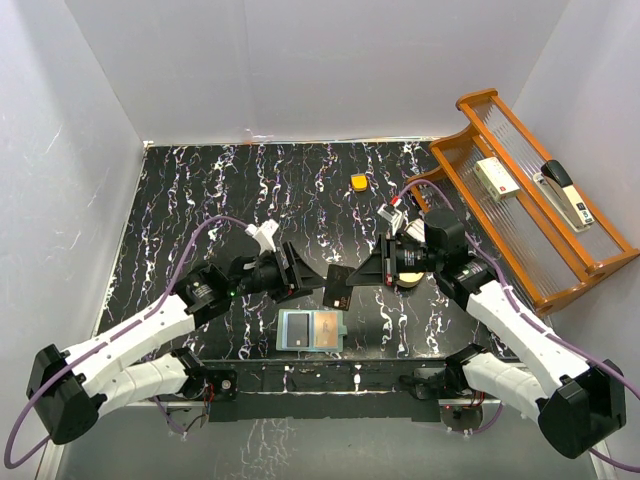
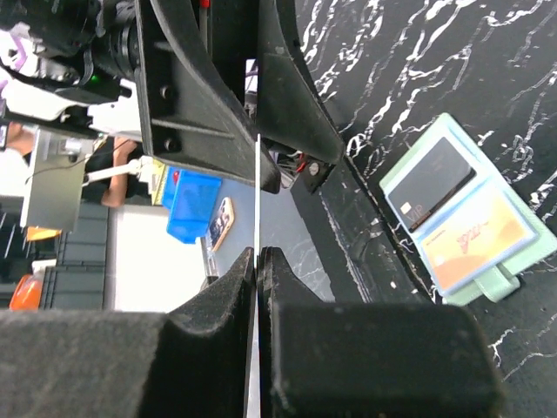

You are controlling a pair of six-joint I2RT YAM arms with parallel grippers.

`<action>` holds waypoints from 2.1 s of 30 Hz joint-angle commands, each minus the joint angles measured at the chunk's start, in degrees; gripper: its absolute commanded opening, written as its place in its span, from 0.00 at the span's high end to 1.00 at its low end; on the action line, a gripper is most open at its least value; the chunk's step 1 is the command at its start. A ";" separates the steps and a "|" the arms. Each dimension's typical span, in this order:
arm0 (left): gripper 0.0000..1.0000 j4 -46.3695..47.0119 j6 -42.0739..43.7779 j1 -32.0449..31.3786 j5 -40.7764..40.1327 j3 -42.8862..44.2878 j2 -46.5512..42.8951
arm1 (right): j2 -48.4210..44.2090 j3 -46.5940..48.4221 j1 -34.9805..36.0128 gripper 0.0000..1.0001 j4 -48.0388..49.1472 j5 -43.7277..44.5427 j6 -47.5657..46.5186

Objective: Put the credit cards into the card holder
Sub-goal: Pick up the credit card from the storage box.

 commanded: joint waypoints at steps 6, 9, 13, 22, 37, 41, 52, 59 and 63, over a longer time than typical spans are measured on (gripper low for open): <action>0.58 15.04 -7.36 -0.26 5.54 -3.35 -3.53 | -1.97 -2.87 0.27 1.00 11.30 -5.73 5.65; 0.59 16.42 -7.84 -0.26 6.48 -3.75 -2.45 | -2.49 -3.26 0.27 1.00 11.75 -5.55 6.15; 0.51 18.38 -8.91 -0.34 8.10 -3.95 -1.10 | -2.44 -3.96 0.27 1.00 12.51 -5.47 6.23; 0.25 13.10 -9.93 -0.28 -0.67 -3.85 -7.45 | -1.81 -3.80 0.26 1.00 13.09 -6.68 7.20; 0.44 20.25 -8.76 -0.28 2.73 -5.18 -5.93 | -1.71 -4.02 0.28 1.00 20.33 -7.92 12.75; 0.52 25.19 -9.54 -0.28 6.20 -5.27 -3.37 | -1.00 -4.33 0.35 1.00 21.75 -8.14 13.61; 1.00 26.14 -9.82 -0.25 4.95 -7.18 -5.35 | 3.42 -4.04 0.32 1.00 18.52 -8.42 8.51; 1.00 28.13 -7.14 -0.32 8.91 -6.97 -5.32 | 5.31 -2.70 0.36 0.97 16.98 -10.06 4.65; 0.89 27.82 -6.27 -0.25 9.54 -6.81 -6.68 | 4.58 -2.30 0.32 1.00 15.74 -11.75 2.34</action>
